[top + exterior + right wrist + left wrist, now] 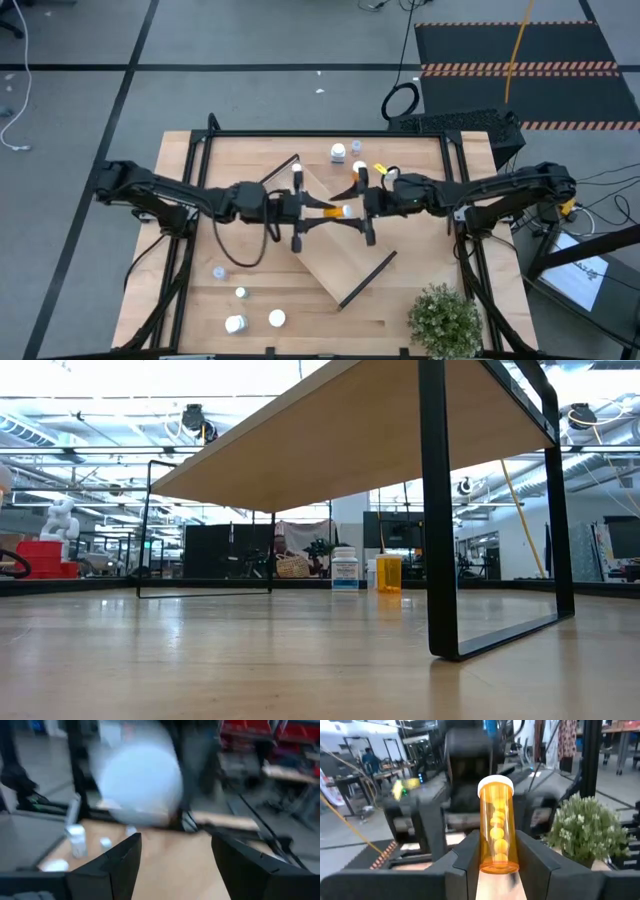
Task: Pick and place medicine bottles onto shelf by color
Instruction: Put the small orange pill bottle on the shelf aligned with the small orange pill bottle
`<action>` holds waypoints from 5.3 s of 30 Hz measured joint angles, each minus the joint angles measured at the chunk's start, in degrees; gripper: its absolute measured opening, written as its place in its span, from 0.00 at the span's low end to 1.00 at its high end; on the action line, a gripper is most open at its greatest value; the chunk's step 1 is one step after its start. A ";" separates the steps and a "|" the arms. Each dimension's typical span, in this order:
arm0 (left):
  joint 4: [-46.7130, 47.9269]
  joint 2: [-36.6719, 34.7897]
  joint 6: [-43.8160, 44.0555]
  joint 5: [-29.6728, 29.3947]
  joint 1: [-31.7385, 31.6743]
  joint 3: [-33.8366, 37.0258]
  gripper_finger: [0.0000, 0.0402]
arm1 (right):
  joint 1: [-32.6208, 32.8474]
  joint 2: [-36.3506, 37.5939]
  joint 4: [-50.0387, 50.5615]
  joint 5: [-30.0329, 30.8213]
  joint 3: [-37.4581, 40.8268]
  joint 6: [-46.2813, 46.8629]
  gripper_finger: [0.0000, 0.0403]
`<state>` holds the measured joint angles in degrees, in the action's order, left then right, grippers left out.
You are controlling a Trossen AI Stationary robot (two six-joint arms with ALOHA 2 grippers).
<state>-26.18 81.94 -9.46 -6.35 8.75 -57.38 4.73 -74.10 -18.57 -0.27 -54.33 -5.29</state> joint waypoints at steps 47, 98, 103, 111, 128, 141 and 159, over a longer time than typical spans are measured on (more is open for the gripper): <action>-46.28 1.71 1.01 6.60 -3.76 23.86 0.28 | 2.34 -7.88 -19.45 4.84 0.02 -7.46 0.58; -33.74 -2.69 1.22 5.65 -4.28 22.50 0.62 | 0.47 -15.22 -33.99 -1.36 0.00 -2.02 0.25; -19.40 -10.86 2.40 5.24 -4.28 22.49 0.75 | -0.05 -13.93 -29.65 -1.55 0.00 0.34 0.25; -0.17 -24.30 7.19 -1.09 -4.26 22.50 0.77 | -3.92 -11.33 -20.51 -1.55 -0.02 12.14 0.25; 18.90 -12.52 6.39 -6.19 -3.96 4.60 0.77 | -6.32 -11.55 -11.26 -1.48 -0.02 12.53 0.25; 21.06 -8.93 6.02 -7.26 -5.11 1.92 0.70 | -6.32 -11.55 -8.13 -1.36 -0.02 7.44 0.25; 19.86 -3.51 3.56 -3.78 -7.21 1.98 0.63 | -6.40 -11.59 -5.02 -1.07 -0.04 1.45 0.25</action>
<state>-6.31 78.42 -5.89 -10.13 1.54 -55.40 -1.67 -85.69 -23.58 -1.34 -54.37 -3.84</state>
